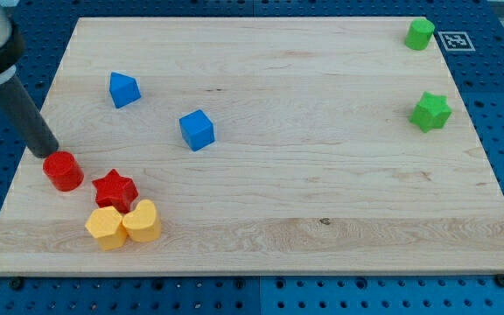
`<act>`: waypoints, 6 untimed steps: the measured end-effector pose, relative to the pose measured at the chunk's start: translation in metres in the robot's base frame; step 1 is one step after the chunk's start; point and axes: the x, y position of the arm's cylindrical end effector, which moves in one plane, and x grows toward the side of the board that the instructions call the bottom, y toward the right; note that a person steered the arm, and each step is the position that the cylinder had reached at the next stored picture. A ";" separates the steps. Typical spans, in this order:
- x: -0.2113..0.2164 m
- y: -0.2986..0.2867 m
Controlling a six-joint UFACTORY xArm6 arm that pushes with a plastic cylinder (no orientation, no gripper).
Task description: Move the red circle to the top of the red star
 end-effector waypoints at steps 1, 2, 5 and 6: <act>0.006 -0.007; 0.024 -0.010; 0.022 0.093; 0.041 0.098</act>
